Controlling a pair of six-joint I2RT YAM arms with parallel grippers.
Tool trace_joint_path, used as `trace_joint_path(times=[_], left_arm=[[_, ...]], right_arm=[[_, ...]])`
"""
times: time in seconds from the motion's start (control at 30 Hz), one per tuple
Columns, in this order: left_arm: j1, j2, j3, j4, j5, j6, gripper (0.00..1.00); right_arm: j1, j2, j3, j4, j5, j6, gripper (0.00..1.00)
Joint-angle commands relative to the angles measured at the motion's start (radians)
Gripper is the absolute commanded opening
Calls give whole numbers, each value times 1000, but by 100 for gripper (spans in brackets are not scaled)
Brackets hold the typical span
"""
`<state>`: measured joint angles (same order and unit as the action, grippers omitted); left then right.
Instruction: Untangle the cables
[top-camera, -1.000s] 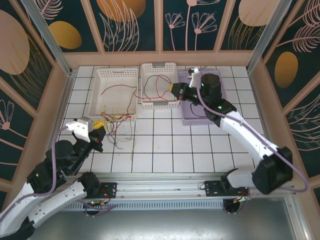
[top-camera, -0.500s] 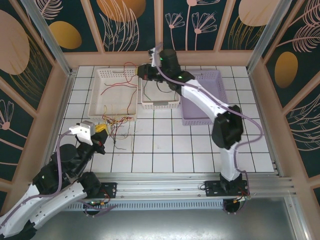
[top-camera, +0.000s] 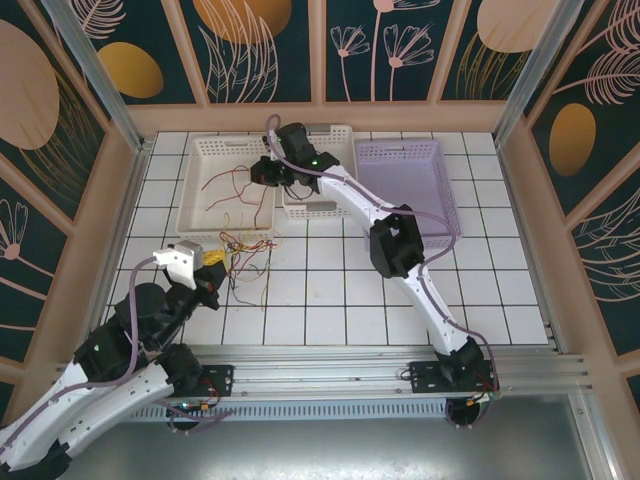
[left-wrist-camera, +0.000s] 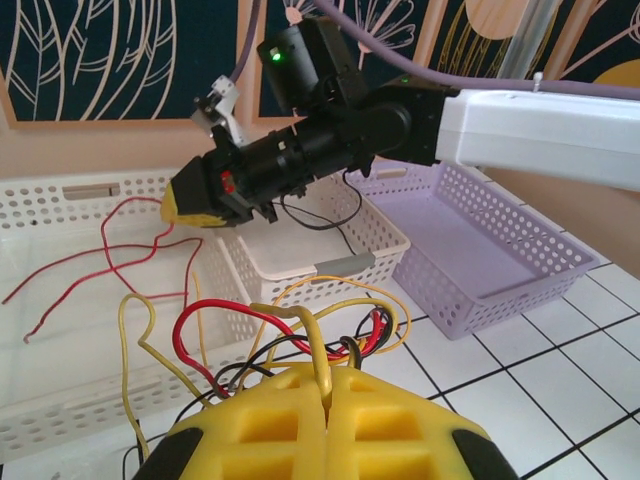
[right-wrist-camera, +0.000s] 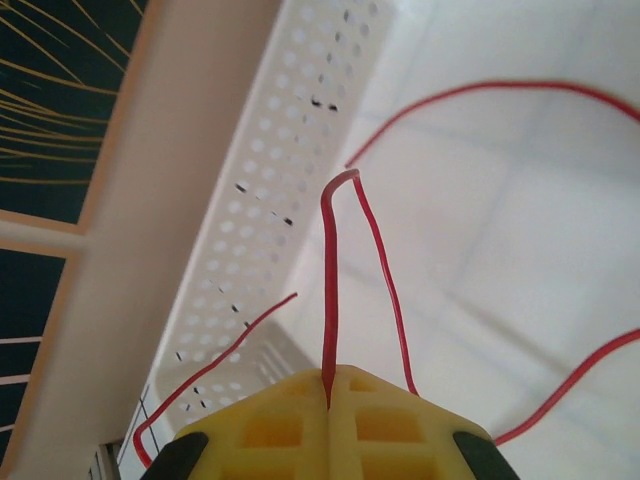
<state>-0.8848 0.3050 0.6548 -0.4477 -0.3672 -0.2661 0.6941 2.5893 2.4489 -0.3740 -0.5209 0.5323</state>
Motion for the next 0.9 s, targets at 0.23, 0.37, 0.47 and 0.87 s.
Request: trace_joint_path(times=[0.23,0.37,0.47,0.87], left_arm=[[0,29,-9,49,32,15,0],[1,32,-8,50,47,17,0],[0,32,-7,50,45,16,0],[1,38,-8,49,41,13,0]], right_arm=[[28,61,25,5,-37,-11,0],[28,61,33,-6,-37,-28,0],[28,58,37,-15,-37,-35,1],[41,9,38,-51,-11,-80,23]])
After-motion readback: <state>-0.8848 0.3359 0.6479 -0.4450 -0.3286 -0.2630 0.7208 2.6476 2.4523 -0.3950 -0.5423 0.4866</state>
